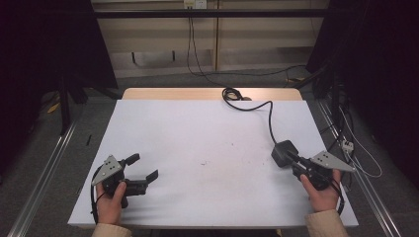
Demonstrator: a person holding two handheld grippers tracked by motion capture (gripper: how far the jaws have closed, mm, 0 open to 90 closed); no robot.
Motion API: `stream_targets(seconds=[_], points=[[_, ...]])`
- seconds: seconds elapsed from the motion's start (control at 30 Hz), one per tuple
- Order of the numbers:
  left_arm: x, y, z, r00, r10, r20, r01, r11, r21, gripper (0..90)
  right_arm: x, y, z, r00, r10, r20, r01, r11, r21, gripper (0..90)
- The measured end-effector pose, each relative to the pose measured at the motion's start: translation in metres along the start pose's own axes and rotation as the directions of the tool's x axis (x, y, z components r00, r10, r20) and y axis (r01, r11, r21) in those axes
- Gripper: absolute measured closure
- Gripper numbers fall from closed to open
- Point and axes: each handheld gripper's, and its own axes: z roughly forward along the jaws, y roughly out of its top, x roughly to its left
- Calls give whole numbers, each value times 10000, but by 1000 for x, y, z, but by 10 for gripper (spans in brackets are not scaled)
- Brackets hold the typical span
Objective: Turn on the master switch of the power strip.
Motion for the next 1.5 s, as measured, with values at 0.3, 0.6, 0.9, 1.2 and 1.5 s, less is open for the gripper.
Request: stream_targets(seconds=[0.3, 0.6, 0.9, 1.2, 1.5], points=[[0, 0, 0, 10000, 3, -18, -3, 10000, 0, 32, -1, 2, -1, 10000, 79, 57, -79, 10000, 9, 812], [0, 0, 0, 10000, 31, -75, -31, 10000, 8, 32, -5, 3, -3, 9996, 224, 159, -224, 9997, -46, 830], [-1, 0, 1, 10000, 37, -45, -37, 10000, 4, 32, -10, 4, -2, 9993, 209, 319, -207, 9998, -61, 854], [-1, 0, 1, 10000, 16, -69, -16, 10000, -6, 32, -20, 5, -3, 9964, 607, 587, -600, 9981, -134, 876], [-1, 0, 1, 10000, 27, -31, -27, 10000, 31, 32, -22, 4, -1, 9963, 540, 663, -540, 9985, -19, 893]])
